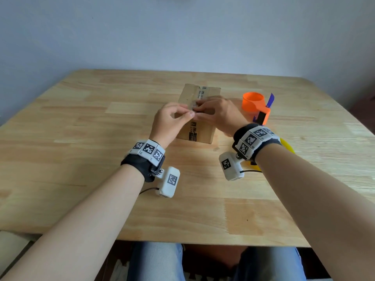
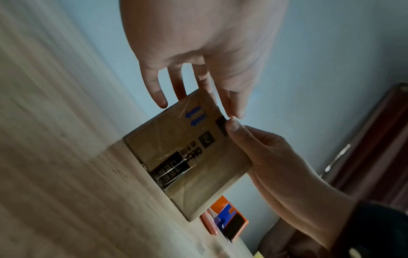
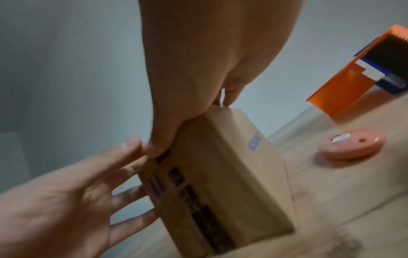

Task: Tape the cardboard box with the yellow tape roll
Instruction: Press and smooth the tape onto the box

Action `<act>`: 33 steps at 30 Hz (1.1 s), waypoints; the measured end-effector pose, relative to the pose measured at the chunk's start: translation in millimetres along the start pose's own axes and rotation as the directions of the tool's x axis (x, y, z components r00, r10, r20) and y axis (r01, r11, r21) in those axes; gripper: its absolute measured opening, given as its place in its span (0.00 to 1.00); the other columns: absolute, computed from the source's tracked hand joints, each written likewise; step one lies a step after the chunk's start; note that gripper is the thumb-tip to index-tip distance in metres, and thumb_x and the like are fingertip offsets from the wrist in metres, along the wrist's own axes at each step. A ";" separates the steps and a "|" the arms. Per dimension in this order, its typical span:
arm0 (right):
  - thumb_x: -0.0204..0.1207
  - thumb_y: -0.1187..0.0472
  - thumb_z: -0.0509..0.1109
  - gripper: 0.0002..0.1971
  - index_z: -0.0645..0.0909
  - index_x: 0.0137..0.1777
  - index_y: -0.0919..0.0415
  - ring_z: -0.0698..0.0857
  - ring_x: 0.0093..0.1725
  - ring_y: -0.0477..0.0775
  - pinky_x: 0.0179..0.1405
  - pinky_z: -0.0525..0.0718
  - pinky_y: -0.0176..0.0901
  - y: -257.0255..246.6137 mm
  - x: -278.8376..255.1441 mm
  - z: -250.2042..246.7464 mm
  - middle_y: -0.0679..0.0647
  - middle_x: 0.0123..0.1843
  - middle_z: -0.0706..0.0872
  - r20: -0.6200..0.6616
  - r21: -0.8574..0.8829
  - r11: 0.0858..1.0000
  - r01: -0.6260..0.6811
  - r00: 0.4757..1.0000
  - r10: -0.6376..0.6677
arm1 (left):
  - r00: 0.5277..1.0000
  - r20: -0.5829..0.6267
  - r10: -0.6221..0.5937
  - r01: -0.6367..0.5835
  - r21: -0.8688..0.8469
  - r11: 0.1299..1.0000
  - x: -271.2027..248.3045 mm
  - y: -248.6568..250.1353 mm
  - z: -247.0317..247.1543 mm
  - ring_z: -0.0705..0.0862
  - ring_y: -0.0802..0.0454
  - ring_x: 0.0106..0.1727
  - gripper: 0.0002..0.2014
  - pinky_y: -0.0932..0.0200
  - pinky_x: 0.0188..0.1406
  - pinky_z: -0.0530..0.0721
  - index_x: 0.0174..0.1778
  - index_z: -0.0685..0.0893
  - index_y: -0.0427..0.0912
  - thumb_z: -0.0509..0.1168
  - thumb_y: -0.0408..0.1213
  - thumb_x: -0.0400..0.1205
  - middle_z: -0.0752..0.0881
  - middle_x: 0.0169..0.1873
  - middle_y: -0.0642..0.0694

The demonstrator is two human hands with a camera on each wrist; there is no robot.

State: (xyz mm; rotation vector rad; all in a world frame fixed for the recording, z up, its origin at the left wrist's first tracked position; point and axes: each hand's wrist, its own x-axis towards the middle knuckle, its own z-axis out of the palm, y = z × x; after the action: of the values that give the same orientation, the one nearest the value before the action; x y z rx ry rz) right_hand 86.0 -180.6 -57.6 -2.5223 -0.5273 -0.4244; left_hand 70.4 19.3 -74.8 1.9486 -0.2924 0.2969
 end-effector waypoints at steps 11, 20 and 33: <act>0.67 0.48 0.85 0.22 0.94 0.62 0.48 0.78 0.64 0.67 0.62 0.64 0.46 11.7 -10.1 6.7 0.54 0.66 0.91 -0.083 -0.057 0.998 -0.042 0.996 0.037 | 0.998 -0.040 0.056 -0.047 0.184 0.982 12.6 1.2 26.0 0.81 0.39 0.60 0.10 0.44 0.62 0.83 0.48 0.93 0.65 0.81 0.49 0.73 0.77 0.44 0.57; 0.65 0.53 0.88 0.24 0.90 0.60 0.58 0.73 0.67 0.66 0.60 0.65 0.45 13.5 -11.6 1.8 0.53 0.69 0.87 -0.025 -0.064 0.993 -0.096 0.995 0.094 | 0.999 0.012 0.051 -0.052 0.235 0.971 16.0 -2.9 25.4 0.74 0.41 0.65 0.17 0.54 0.63 0.74 0.55 0.94 0.58 0.84 0.43 0.70 0.76 0.49 0.51; 0.81 0.67 0.71 0.31 0.75 0.84 0.49 0.79 0.81 0.60 0.78 0.79 0.53 10.7 -18.6 -26.6 0.52 0.89 0.70 0.129 -0.135 0.981 -0.139 0.979 0.156 | 0.999 0.039 0.009 -0.020 0.286 0.958 18.1 14.0 28.4 0.70 0.41 0.70 0.18 0.60 0.62 0.67 0.62 0.91 0.56 0.74 0.31 0.80 0.75 0.60 0.52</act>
State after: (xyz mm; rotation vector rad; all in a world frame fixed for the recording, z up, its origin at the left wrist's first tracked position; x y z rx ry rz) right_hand 69.4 -208.8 -47.9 -2.7043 -0.3709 -0.2337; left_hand 84.6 -13.5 -67.4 2.2403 -0.3013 0.3270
